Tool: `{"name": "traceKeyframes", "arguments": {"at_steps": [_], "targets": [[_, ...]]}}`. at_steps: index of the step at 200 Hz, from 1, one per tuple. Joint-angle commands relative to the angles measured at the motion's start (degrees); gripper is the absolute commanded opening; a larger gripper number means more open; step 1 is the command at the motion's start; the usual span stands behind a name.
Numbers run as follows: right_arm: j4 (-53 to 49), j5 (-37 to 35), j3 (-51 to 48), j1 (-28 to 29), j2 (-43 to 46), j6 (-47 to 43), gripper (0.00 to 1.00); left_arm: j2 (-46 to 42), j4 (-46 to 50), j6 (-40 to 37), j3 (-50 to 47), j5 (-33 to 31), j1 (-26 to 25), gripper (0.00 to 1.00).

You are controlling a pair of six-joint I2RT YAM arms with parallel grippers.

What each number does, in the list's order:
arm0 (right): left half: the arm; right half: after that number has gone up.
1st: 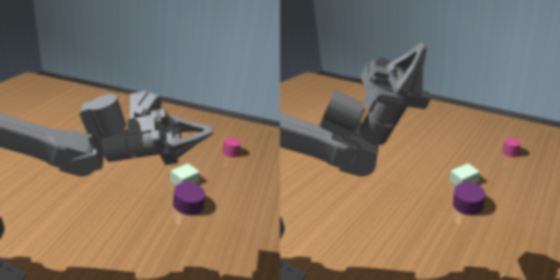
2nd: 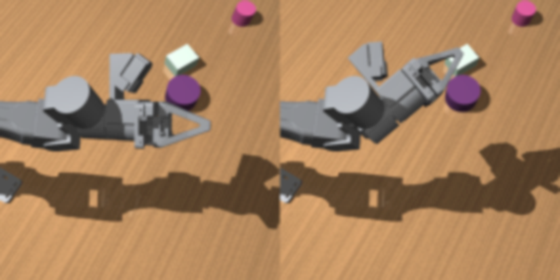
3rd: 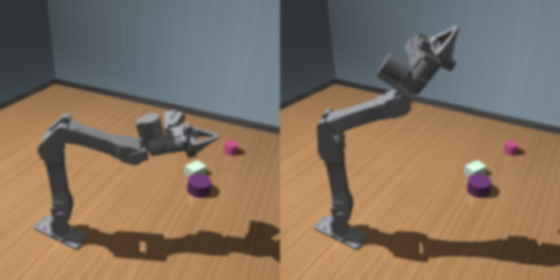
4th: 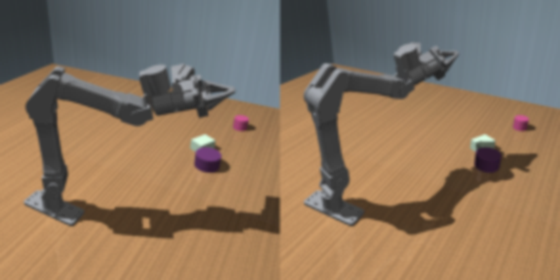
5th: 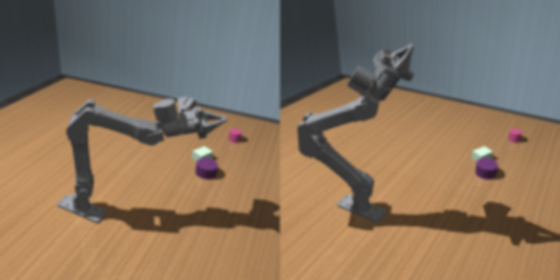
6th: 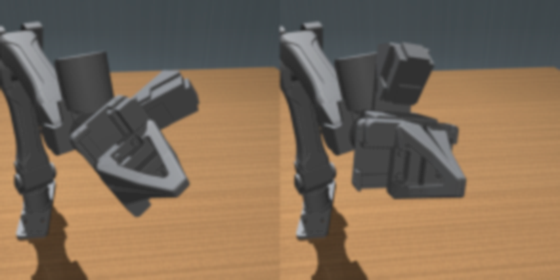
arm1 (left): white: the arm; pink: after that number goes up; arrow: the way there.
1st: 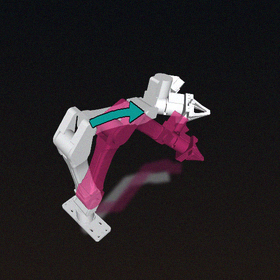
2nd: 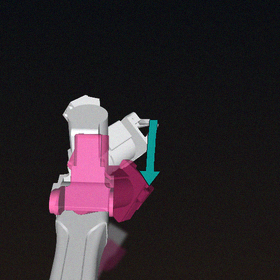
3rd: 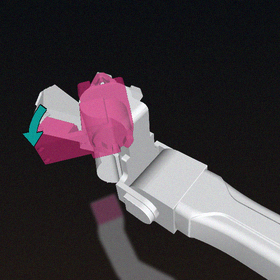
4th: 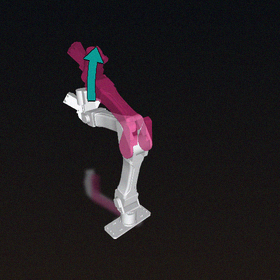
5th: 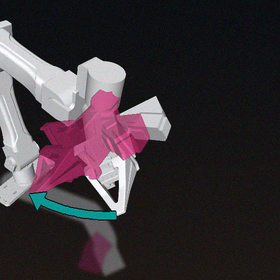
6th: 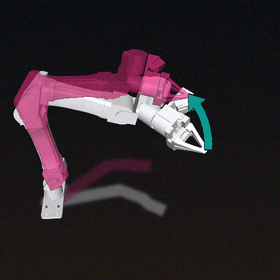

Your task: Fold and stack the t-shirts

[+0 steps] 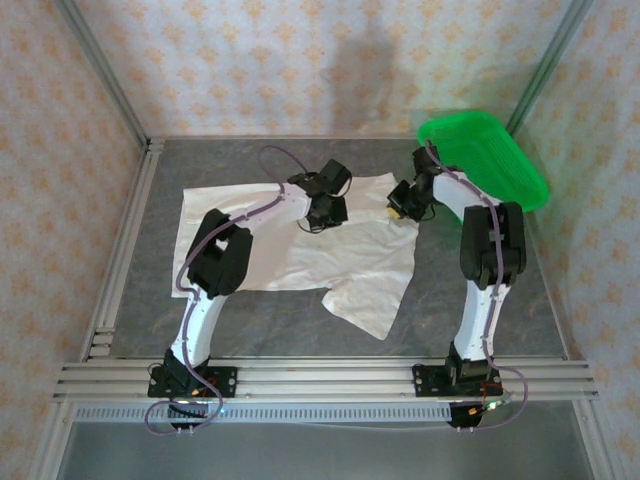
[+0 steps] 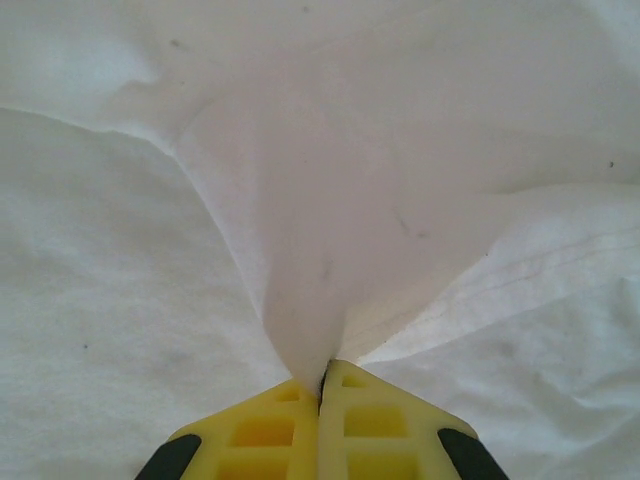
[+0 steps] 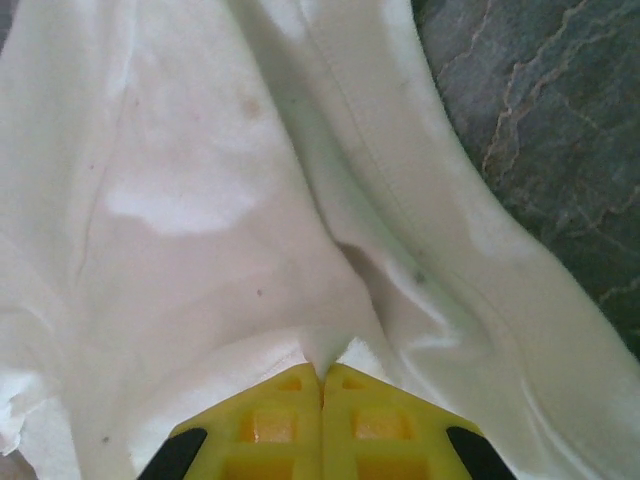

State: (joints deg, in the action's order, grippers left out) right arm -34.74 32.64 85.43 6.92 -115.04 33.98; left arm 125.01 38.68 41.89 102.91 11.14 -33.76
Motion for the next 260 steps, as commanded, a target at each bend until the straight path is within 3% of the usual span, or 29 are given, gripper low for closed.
{"name": "traceKeyframes", "arguments": {"at_steps": [1, 153, 206, 233, 246, 260], "targets": [[-3.23, 0.16, -1.68, -0.41, 3.41, -2.21, 0.0, -2.99, -0.72, -0.62, -2.11, -0.39, 0.59, 0.0], [-0.26, 5.38, -14.71, 0.02, 8.08, -0.55, 0.0, -6.54, -2.89, -0.23, -11.25, 0.52, 1.77, 0.0], [-2.12, 5.33, -14.95, 0.29, 6.93, -1.31, 0.15, -5.97, -2.5, -0.14, -12.11, -0.29, 2.03, 0.0], [-4.3, 3.29, -14.52, 0.19, 7.24, -2.15, 0.37, -7.26, -2.62, 0.29, -13.07, -2.06, 2.24, 0.27], [-4.87, 3.09, -14.43, 0.21, 7.82, -2.57, 0.4, -8.2, -2.23, 0.47, -13.18, -2.66, 2.35, 0.4], [-5.53, 2.54, -14.5, 0.28, 9.19, -3.23, 0.42, -10.06, -2.28, 0.78, -13.96, -3.21, 2.7, 0.46]]}}
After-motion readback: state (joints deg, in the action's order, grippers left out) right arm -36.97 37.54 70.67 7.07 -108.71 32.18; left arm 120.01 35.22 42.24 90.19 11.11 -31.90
